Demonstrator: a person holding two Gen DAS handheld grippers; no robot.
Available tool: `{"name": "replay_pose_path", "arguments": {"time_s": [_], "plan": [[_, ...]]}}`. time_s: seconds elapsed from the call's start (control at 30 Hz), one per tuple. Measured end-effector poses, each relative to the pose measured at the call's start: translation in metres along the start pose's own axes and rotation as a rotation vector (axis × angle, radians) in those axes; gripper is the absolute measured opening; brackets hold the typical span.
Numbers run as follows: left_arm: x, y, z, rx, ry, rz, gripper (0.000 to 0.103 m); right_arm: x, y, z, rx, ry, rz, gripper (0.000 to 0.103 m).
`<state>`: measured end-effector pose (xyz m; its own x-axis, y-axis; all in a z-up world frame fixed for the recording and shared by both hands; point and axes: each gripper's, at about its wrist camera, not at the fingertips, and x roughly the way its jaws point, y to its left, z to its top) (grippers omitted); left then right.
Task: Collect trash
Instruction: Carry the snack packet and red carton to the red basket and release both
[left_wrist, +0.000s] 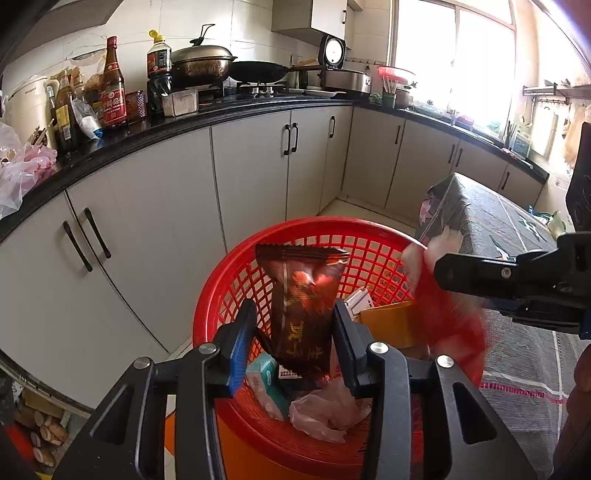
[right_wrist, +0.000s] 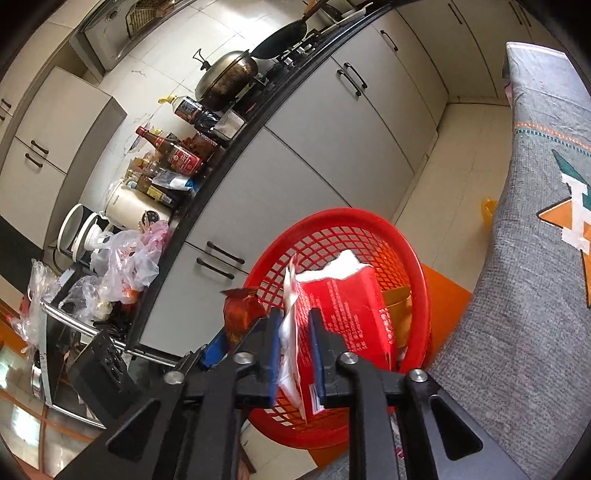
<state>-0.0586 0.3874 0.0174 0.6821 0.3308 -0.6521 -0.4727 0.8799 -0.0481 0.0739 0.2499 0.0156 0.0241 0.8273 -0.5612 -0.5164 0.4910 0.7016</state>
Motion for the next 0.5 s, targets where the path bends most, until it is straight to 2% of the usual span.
{"name": "replay_pose_path", "arguments": {"time_s": [0.23, 0.3, 0.37, 0.43, 0.5], "plan": [[-0.011, 0.003, 0.003, -0.007, -0.023, -0.002, 0.048, -0.017, 0.008, 0.001, -0.012, -0.041, 0.016, 0.023], [-0.015, 0.003, 0.004, -0.010, -0.034, -0.003, 0.062, -0.028, 0.011, 0.001, -0.026, -0.062, 0.012, 0.023], [-0.021, 0.001, 0.005, -0.005, -0.056, 0.005, 0.068, -0.040, 0.014, 0.000, -0.040, -0.085, -0.003, 0.025], [-0.025, -0.003, 0.005, 0.007, -0.065, 0.011, 0.071, -0.054, 0.017, -0.003, -0.059, -0.112, -0.027, 0.036], [-0.029, -0.008, 0.006, 0.018, -0.075, 0.014, 0.080, -0.072, 0.020, -0.009, -0.082, -0.148, -0.067, 0.040]]}}
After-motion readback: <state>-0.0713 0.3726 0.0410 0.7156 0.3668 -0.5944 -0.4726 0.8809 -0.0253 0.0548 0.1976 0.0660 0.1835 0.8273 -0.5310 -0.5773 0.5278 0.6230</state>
